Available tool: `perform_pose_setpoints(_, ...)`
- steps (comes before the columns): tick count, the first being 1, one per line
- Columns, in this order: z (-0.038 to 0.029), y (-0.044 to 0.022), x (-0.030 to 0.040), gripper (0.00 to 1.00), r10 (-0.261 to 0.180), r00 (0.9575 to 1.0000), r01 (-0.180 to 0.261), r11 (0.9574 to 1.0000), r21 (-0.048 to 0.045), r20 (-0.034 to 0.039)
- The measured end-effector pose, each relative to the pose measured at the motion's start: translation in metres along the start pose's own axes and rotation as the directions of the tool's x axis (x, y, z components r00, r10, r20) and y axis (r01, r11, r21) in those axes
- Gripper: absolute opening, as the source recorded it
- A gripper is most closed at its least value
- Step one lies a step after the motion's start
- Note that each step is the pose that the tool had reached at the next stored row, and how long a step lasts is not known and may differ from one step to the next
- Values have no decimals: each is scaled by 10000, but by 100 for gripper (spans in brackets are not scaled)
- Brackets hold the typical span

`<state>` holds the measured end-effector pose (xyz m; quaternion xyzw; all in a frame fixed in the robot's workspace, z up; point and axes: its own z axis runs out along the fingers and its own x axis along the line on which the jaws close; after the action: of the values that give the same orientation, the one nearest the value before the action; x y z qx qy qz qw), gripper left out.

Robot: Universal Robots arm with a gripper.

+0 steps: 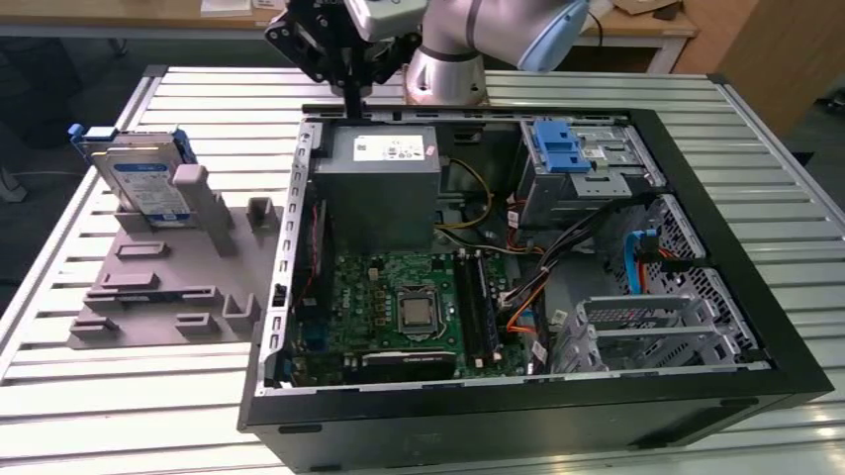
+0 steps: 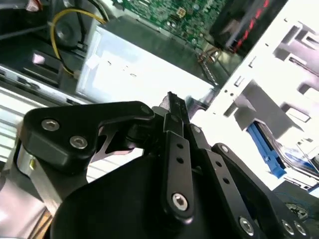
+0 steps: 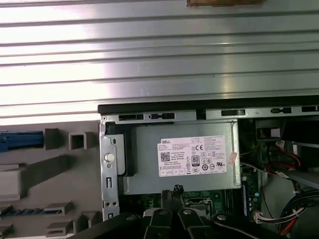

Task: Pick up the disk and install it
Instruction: 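Reach for the disk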

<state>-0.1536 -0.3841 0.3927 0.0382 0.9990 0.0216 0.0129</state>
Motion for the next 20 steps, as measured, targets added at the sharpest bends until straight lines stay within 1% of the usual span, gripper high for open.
perform_pose_setpoints(3, 5, 20, 88, 11, 2, 10000, -2, 10000, -1, -4)
perform_pose_setpoints(5, 7, 25, 124, 11, 4, 10000, -4, 10000, -1, -6)
perform_pose_setpoints(14, 7, 25, 132, 11, 4, 10000, -4, 10000, -1, -7)
perform_pose_setpoints(17, 6, 23, 150, 11, 4, 10000, -4, 10000, 1, -8)
perform_pose_setpoints(20, 6, 21, 184, 11, 4, 10000, -4, 10000, 0, -7)
